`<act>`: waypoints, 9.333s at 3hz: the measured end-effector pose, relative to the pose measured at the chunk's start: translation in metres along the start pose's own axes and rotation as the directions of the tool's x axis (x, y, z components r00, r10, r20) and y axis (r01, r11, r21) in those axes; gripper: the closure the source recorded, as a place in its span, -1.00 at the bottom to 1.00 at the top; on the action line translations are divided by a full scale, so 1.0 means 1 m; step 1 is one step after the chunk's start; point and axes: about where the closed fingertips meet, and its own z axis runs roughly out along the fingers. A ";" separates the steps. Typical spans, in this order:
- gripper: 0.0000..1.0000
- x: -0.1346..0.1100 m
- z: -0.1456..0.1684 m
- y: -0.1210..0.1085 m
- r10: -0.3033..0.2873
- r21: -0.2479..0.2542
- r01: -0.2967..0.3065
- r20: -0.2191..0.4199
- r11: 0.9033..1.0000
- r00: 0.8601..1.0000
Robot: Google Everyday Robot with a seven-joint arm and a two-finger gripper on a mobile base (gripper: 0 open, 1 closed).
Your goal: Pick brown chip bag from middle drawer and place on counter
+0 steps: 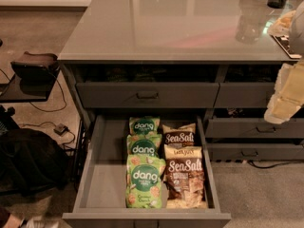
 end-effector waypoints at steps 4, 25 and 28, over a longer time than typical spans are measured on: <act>-1.00 -0.047 0.141 0.063 0.078 -0.242 -0.001 0.308 0.970 0.948; -0.16 0.032 0.633 0.097 0.326 -0.341 -0.250 0.186 0.906 0.927; 1.00 0.028 0.618 0.092 0.326 -0.341 -0.250 0.187 0.906 0.927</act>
Offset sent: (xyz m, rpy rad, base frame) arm 0.0018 0.0298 -0.0428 0.1015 0.0851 0.1137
